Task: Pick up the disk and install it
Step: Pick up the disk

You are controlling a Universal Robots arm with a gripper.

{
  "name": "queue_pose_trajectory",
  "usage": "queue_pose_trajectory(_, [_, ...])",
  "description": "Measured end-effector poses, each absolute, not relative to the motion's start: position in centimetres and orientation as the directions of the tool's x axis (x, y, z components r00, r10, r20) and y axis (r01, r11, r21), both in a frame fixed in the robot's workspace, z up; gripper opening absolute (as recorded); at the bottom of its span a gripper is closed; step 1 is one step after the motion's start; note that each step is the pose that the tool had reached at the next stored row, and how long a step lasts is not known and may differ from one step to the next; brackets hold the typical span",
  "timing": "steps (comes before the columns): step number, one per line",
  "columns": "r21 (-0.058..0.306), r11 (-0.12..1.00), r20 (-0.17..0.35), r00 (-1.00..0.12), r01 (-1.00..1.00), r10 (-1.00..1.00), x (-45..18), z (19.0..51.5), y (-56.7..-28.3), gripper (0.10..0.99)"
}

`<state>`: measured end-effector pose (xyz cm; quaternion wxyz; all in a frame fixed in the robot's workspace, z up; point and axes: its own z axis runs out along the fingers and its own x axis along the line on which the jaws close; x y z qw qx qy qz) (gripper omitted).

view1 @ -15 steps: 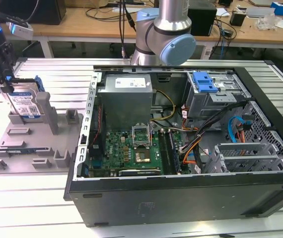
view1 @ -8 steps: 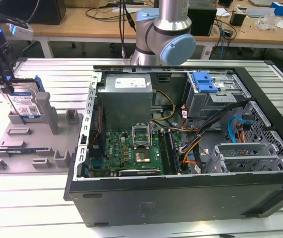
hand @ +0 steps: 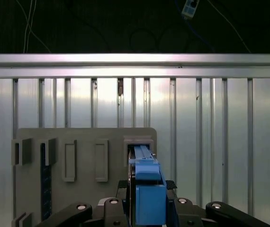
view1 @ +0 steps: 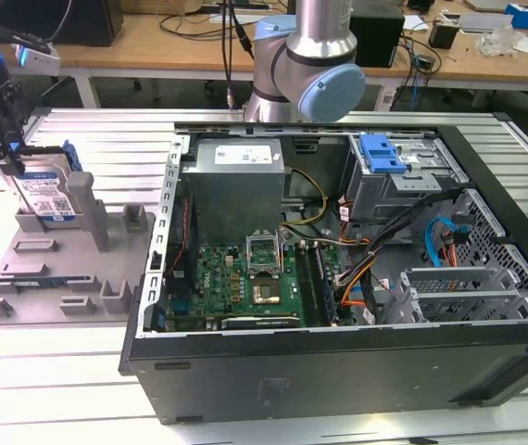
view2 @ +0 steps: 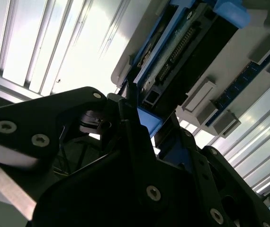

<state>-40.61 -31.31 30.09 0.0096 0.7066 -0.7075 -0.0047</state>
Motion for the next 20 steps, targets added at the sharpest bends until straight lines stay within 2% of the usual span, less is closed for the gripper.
queue_pose_trajectory(20, [0.015,0.001,0.007,-0.001,-1.000,-1.000,-40.60,29.96,-31.30,0.396])
